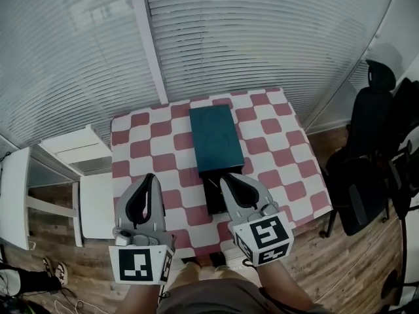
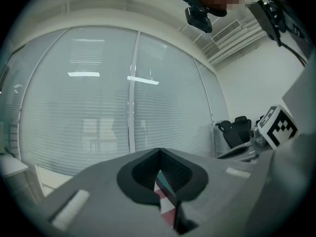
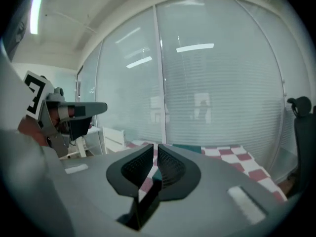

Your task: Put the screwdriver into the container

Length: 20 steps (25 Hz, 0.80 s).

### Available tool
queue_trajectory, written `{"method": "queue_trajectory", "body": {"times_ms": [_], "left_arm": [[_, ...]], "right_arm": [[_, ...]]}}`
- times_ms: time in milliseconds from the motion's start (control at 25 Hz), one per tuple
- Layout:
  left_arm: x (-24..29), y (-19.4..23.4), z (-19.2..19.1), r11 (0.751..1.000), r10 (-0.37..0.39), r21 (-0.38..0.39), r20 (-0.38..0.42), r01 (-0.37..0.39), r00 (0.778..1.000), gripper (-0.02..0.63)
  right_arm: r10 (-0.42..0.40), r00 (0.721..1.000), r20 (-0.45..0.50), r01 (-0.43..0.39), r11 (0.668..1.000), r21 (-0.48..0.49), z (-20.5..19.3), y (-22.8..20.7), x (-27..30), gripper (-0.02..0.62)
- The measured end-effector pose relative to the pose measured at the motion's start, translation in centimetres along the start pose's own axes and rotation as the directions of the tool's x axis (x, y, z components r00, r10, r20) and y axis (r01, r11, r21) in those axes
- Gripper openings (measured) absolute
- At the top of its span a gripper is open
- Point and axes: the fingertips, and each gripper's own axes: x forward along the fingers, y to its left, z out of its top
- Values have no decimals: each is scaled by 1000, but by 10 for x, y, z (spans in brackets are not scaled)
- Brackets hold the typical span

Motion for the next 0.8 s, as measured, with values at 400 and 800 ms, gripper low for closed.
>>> {"method": "queue_trajectory", "body": {"times_ms": [400, 800], "left_arm": [[-17, 41, 66, 996, 76, 39, 153, -83, 985, 0], [-31, 56, 85, 992, 102, 57, 205, -116, 973, 0]], "right_arm": [[30, 960, 279, 12, 989, -150, 125, 37, -2, 25], [58, 953, 296, 4, 979, -204, 138, 62, 1, 25]]}}
